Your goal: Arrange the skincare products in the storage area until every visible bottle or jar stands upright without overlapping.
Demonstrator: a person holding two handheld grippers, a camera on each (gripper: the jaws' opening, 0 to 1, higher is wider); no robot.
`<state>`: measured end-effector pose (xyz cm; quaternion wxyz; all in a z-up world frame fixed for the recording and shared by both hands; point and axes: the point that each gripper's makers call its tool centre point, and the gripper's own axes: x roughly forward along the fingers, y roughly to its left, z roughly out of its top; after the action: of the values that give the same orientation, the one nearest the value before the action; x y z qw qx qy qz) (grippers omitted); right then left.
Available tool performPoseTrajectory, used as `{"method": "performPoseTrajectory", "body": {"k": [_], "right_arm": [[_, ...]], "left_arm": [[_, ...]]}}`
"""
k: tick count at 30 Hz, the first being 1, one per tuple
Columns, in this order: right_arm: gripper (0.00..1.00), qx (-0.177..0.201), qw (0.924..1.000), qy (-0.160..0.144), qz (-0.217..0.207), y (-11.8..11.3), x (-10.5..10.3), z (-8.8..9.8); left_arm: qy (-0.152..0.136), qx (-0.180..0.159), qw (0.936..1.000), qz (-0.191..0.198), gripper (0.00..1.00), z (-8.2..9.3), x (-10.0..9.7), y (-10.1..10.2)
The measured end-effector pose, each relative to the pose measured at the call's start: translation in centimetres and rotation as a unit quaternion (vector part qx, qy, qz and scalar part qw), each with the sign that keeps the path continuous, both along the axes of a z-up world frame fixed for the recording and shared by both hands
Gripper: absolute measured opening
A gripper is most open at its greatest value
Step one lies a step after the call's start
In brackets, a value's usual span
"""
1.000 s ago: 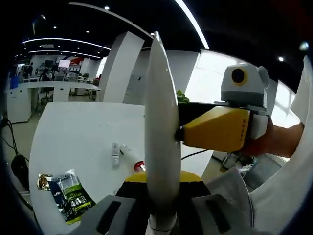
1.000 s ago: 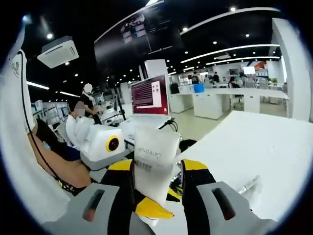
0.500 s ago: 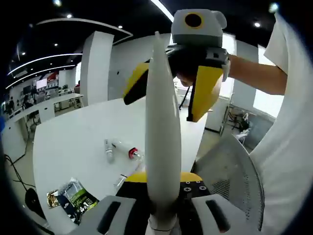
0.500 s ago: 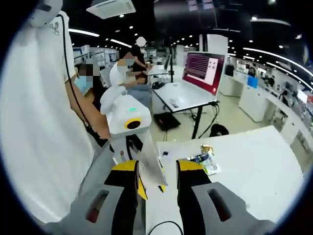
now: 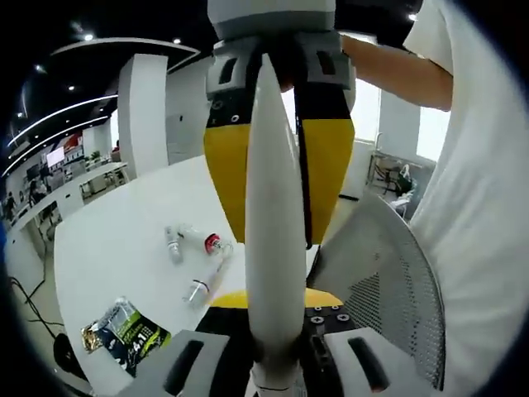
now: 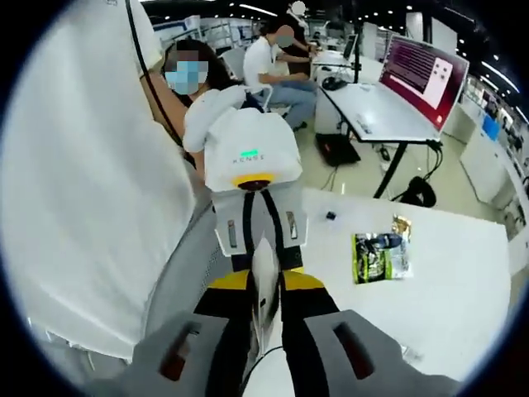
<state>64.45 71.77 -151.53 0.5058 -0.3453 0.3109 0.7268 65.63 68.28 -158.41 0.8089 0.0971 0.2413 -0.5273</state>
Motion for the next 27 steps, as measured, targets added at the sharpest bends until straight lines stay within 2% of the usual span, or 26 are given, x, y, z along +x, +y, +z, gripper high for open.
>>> {"method": "performPoseTrajectory", "body": {"k": [4, 6, 8, 11, 13, 14, 17, 20, 24, 27], "right_arm": [[0.07, -0.021, 0.9996, -0.013, 0.016, 0.2, 0.0, -0.6], [0.07, -0.030, 0.9992, -0.012, 0.025, 0.3, -0.2, -0.9], [0.06, -0.035, 0.9986, -0.020, 0.036, 0.4, -0.2, -1.1], [0.06, -0.041, 0.9976, -0.034, 0.045, 0.5, 0.4, -1.1], [0.06, -0.046, 0.9968, -0.044, 0.049, 0.6, 1.0, -1.2], [0.06, -0.049, 0.9965, -0.047, 0.050, 0.7, 1.2, -1.3], [0.06, -0.055, 0.9954, -0.052, 0.058, 0.7, 1.9, -1.2], [0.06, -0.065, 0.9942, -0.058, 0.063, 0.4, 2.7, -1.1], [0.06, -0.081, 0.9936, -0.055, 0.055, -0.3, 4.6, -1.1], [0.06, -0.085, 0.9938, -0.057, 0.045, -0.4, 6.3, -0.9]], "left_arm": [[0.002, -0.022, 0.9995, 0.024, 0.20, -0.5, 0.1, -0.1], [0.014, -0.037, 0.9988, 0.029, 0.21, -0.7, -0.1, -0.2], [-0.006, -0.013, 0.9991, 0.040, 0.21, -0.9, 0.2, 0.0], [-0.032, -0.014, 0.9973, 0.064, 0.23, -1.0, 1.2, 0.3], [-0.028, -0.017, 0.9962, 0.081, 0.23, -1.3, 1.9, 0.5], [-0.013, -0.016, 0.9949, 0.099, 0.24, -1.7, 2.2, 0.9], [0.008, -0.015, 0.9930, 0.117, 0.25, -2.4, 2.6, 1.4], [0.008, 0.013, 0.9918, 0.127, 0.25, -3.2, 2.7, 2.0], [0.010, 0.025, 0.9896, 0.141, 0.27, -3.8, 3.0, 2.2], [-0.001, 0.038, 0.9867, 0.158, 0.31, -4.0, 3.6, 2.7]]}}
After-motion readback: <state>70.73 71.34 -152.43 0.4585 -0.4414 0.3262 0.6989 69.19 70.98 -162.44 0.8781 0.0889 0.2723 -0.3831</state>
